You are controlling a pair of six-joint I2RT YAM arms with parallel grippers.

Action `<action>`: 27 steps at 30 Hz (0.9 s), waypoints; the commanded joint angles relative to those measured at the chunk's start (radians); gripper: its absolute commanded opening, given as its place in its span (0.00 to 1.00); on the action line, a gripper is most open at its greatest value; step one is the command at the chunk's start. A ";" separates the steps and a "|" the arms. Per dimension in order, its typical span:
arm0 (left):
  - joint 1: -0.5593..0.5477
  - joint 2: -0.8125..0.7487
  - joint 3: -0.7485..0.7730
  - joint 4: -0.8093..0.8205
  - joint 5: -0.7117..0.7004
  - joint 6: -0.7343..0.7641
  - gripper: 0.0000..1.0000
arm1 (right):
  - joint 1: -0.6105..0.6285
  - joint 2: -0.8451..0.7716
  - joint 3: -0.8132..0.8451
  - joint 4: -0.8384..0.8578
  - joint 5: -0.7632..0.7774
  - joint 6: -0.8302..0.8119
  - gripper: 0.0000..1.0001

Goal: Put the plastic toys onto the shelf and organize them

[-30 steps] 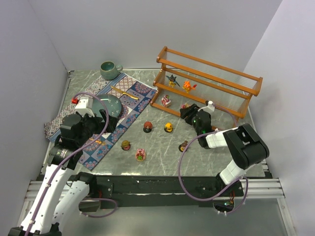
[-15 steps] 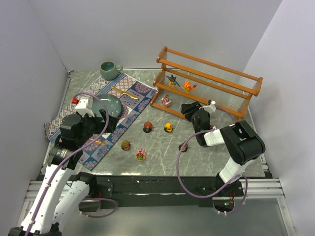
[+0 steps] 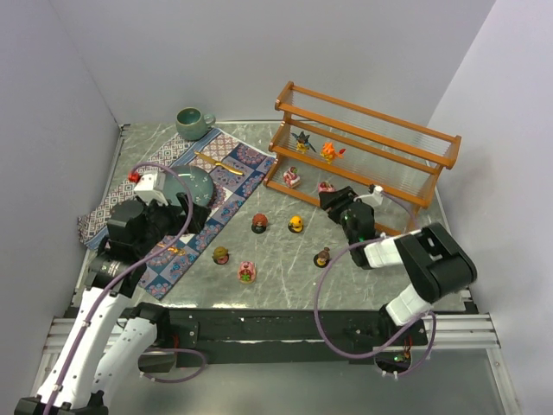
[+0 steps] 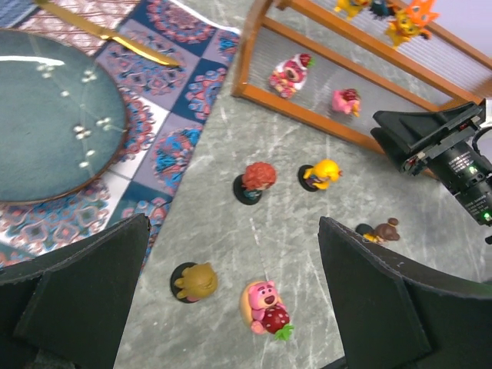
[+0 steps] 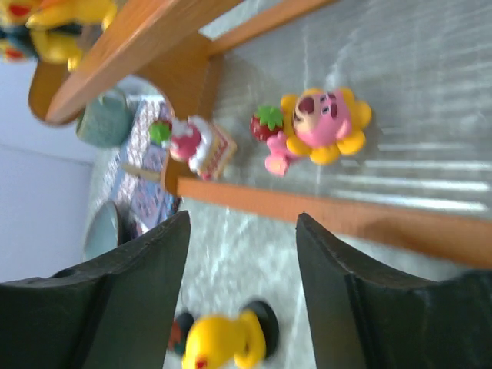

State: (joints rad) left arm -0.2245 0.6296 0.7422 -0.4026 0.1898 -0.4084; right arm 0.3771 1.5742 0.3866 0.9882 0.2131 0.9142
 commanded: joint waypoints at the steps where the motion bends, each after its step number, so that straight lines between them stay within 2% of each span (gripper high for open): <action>1: -0.016 0.050 0.006 0.105 0.095 -0.006 0.97 | -0.001 -0.205 -0.037 -0.129 -0.032 -0.085 0.68; 5: -0.079 0.140 0.049 0.140 0.086 -0.062 0.97 | 0.000 -0.400 -0.037 -0.330 -0.035 -0.199 0.73; 6: -0.145 0.160 0.062 0.163 0.067 -0.075 0.97 | -0.001 -0.442 -0.032 -0.430 -0.021 -0.222 0.76; 7: -0.188 0.207 0.072 0.179 -0.013 -0.099 0.97 | 0.000 -0.523 -0.022 -0.477 -0.015 -0.268 0.77; 8: -0.290 0.235 0.104 0.191 -0.056 -0.107 0.97 | -0.001 -0.563 -0.015 -0.520 -0.006 -0.290 0.79; 9: -0.343 0.266 0.121 0.230 -0.106 -0.115 0.97 | -0.001 -0.639 -0.009 -0.604 0.009 -0.332 0.80; 10: -0.392 0.336 0.137 0.257 -0.180 -0.119 0.97 | -0.001 -0.676 0.001 -0.637 0.028 -0.354 0.81; 11: -0.470 0.376 0.164 0.284 -0.185 -0.122 0.97 | -0.001 -0.713 0.003 -0.666 0.043 -0.374 0.82; 12: -0.495 0.456 0.177 0.326 -0.220 -0.125 0.97 | -0.003 -0.779 0.003 -0.712 0.061 -0.403 0.83; 16: -0.579 0.671 0.247 0.580 -0.242 -0.115 0.97 | -0.006 -0.905 -0.005 -0.787 0.133 -0.469 0.89; 21: -0.653 0.968 0.405 0.674 -0.306 -0.055 0.98 | -0.007 -1.020 -0.043 -0.816 0.161 -0.498 0.92; 24: -0.662 1.088 0.457 0.755 -0.375 -0.087 0.99 | -0.007 -1.069 -0.095 -0.766 0.164 -0.492 0.92; 27: -0.662 1.183 0.460 0.870 -0.429 -0.128 0.90 | -0.009 -1.085 -0.118 -0.737 0.166 -0.489 0.92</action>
State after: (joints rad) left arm -0.8848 1.7264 1.1671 0.2584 -0.1257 -0.5003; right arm 0.3740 0.5201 0.3038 0.2104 0.3443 0.4473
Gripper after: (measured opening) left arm 0.940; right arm 0.919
